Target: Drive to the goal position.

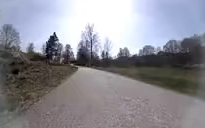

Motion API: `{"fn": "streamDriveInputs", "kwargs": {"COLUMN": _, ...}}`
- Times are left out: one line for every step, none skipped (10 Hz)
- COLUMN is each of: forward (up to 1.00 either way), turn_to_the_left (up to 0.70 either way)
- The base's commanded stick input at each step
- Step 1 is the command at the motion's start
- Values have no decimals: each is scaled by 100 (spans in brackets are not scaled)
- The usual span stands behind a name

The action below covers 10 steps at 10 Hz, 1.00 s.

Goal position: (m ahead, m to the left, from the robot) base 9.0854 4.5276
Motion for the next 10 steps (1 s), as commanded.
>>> {"fn": "streamDriveInputs", "kwargs": {"forward": 85, "turn_to_the_left": 0}}
{"fn": "streamDriveInputs", "kwargs": {"forward": 85, "turn_to_the_left": 0}}
{"fn": "streamDriveInputs", "kwargs": {"forward": 85, "turn_to_the_left": 0}}
{"fn": "streamDriveInputs", "kwargs": {"forward": 85, "turn_to_the_left": 19}}
{"fn": "streamDriveInputs", "kwargs": {"forward": 85, "turn_to_the_left": 34}}
{"fn": "streamDriveInputs", "kwargs": {"forward": 85, "turn_to_the_left": 34}}
{"fn": "streamDriveInputs", "kwargs": {"forward": 85, "turn_to_the_left": 34}}
{"fn": "streamDriveInputs", "kwargs": {"forward": 85, "turn_to_the_left": 18}}
{"fn": "streamDriveInputs", "kwargs": {"forward": 85, "turn_to_the_left": 2}}
{"fn": "streamDriveInputs", "kwargs": {"forward": 85, "turn_to_the_left": 0}}
